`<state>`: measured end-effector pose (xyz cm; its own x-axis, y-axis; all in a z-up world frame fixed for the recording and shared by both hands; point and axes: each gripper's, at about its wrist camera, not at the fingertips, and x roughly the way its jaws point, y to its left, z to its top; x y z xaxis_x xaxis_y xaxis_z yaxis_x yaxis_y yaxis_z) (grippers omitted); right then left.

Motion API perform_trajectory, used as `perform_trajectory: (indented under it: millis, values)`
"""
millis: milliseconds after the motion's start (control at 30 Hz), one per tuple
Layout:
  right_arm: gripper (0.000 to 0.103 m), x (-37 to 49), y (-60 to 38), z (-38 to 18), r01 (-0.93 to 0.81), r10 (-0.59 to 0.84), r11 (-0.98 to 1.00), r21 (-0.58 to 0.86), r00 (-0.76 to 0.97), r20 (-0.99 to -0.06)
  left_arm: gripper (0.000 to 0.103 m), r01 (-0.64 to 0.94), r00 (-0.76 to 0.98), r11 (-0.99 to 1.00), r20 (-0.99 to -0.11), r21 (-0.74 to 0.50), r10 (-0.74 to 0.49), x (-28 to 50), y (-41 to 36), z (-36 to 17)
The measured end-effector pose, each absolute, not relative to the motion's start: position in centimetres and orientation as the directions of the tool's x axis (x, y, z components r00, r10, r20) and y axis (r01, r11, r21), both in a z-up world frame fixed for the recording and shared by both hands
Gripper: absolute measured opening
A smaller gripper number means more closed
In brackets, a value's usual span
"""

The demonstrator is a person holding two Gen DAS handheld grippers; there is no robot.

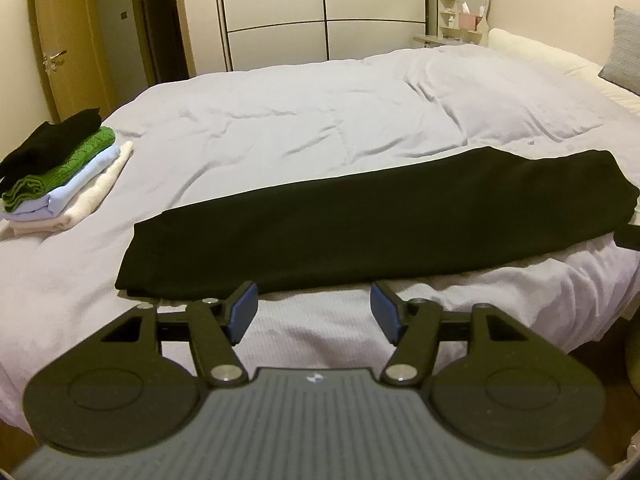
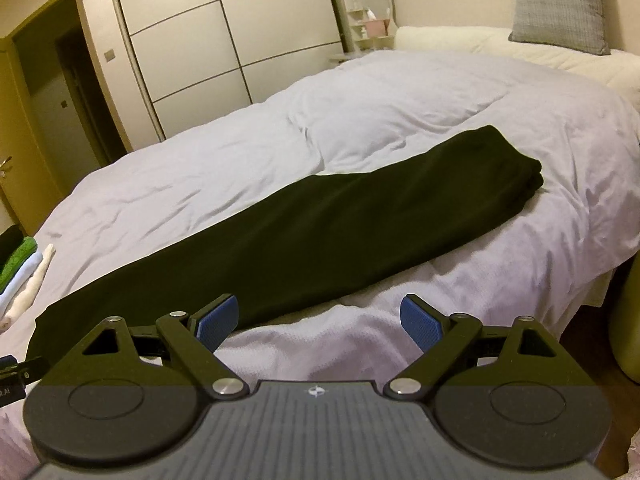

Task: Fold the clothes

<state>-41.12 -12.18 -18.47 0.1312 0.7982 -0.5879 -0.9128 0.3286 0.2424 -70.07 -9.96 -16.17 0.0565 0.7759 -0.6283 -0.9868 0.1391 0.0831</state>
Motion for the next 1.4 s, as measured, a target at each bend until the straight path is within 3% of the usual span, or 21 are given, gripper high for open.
perform_trajectory:
  millis: [567,1333,1400]
  values:
    - [0.09,-43.6,-11.9,-17.9,-0.935,0.811,0.277,0.223,0.103,-0.576,0.06,-0.991,0.044,0.116,-0.659,0.066,0.751,-71.5,-9.7,-16.9]
    - [0.091,-50.1,-7.5,-20.2,-0.972,0.76,0.154,0.177,0.003,-0.65,0.062,-0.999,0.012,-0.017,-0.713,-0.033,0.702,-78.5,-8.6,-19.3]
    - [0.1,-49.8,-7.1,-20.7,-0.97,0.749,0.17,0.172,0.013,-0.662,0.062,-0.997,0.045,-0.013,-0.714,-0.076,0.699,-79.2,-8.3,-19.7]
